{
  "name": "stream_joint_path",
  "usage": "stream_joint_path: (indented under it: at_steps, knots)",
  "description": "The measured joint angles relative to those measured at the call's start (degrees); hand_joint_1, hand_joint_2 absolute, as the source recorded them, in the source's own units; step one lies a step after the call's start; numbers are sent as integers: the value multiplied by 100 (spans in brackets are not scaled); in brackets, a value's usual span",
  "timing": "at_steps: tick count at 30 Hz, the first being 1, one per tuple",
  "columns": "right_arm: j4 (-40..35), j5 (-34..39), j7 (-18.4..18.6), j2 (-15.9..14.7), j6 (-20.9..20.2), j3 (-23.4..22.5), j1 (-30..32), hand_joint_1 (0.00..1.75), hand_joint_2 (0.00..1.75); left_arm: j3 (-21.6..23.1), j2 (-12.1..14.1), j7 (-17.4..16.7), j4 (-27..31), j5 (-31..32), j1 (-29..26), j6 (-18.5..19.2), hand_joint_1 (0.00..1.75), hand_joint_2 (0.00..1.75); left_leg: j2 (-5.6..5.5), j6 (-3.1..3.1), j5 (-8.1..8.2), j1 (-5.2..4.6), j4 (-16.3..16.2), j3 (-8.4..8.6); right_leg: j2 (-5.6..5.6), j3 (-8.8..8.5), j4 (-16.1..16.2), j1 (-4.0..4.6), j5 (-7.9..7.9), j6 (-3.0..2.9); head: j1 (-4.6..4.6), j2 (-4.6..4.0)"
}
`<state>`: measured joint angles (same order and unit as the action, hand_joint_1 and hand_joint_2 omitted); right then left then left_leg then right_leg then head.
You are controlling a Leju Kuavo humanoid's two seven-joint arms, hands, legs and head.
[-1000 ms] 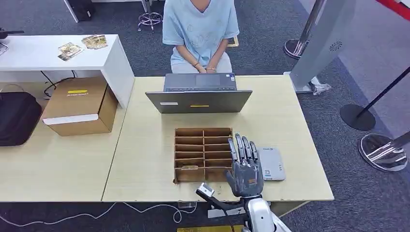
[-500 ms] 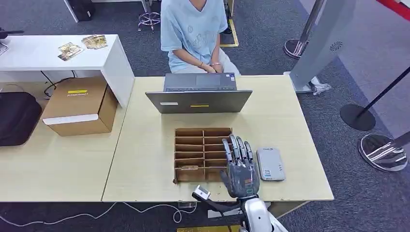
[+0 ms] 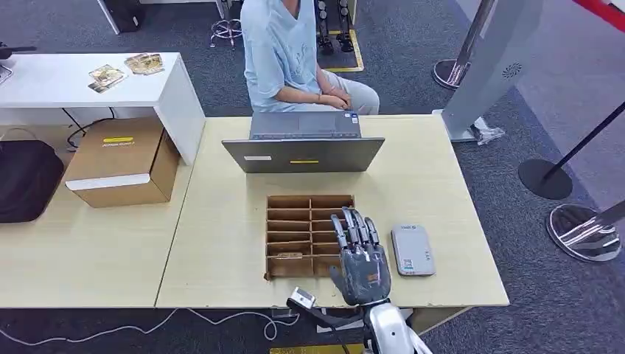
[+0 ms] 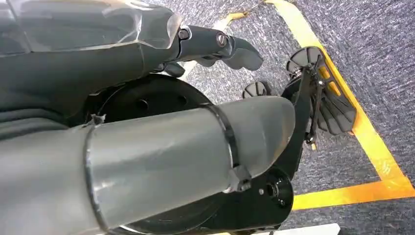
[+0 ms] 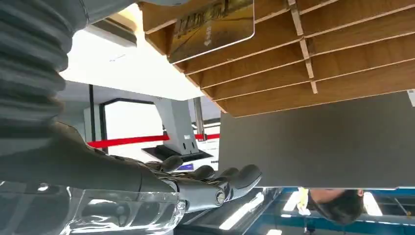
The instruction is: Pass the card to the sensor for recognition and then transmit it.
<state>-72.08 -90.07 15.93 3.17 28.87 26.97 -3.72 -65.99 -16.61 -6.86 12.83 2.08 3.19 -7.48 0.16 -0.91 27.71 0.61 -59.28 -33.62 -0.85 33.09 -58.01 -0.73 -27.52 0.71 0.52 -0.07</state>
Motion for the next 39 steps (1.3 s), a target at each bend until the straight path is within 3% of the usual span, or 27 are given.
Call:
stream_joint_path:
  at_steps: [26,39]
  knots:
    - [-201,0,85,33,-896,-63,64,0,175,4,-28,0,0,-11,1,-83,0,0,0,0,0,0,0,0,1,0,0,0,0,0,0,0]
    - [-201,0,140,33,-1054,-63,65,7,175,4,-39,-13,0,-52,1,-83,0,0,0,0,0,0,0,0,1,0,0,0,0,0,0,0]
